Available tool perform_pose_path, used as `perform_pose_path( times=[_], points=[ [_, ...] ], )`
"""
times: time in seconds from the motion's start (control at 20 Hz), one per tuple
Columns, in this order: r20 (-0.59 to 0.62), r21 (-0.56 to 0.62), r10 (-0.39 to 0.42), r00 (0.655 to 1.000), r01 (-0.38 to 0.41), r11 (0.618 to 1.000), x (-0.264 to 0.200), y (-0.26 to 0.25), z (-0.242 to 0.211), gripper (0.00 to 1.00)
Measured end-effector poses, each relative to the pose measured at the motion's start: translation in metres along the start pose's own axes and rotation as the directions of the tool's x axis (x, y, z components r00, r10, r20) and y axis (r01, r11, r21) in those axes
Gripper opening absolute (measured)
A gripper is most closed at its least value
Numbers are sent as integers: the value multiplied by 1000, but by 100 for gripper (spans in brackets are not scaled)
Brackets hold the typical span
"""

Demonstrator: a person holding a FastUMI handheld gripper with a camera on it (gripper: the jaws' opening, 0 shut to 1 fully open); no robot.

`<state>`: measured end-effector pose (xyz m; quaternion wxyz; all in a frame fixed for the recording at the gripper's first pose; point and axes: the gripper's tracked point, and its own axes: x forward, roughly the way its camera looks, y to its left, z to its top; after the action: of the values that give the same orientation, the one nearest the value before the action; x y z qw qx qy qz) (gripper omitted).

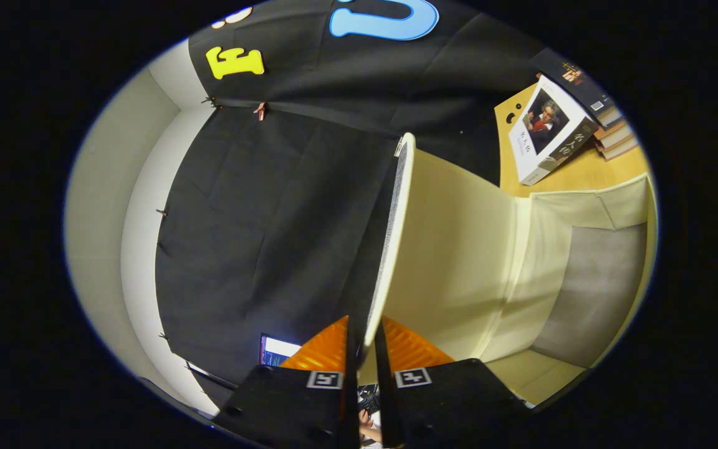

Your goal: Open the storage box then place both shoes into the box .Put the left shoe in first, then the right shoe, with the right side of both shoes facing outward in a uniform manner.

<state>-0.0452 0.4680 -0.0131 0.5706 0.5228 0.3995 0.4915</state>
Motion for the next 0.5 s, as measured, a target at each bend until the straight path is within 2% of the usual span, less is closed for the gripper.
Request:
perform_pose_path(
  times=[0.2, 0.35, 0.5],
  points=[
    [-20, -4, 19, 1000, -19, 1000, 18, 4, -5, 48],
    [-24, -3, 2, 1000, -2, 1000, 22, -4, -4, 92],
    [-11, -36, -19, 1000, 19, 999, 12, -8, -1, 95]
  ],
)
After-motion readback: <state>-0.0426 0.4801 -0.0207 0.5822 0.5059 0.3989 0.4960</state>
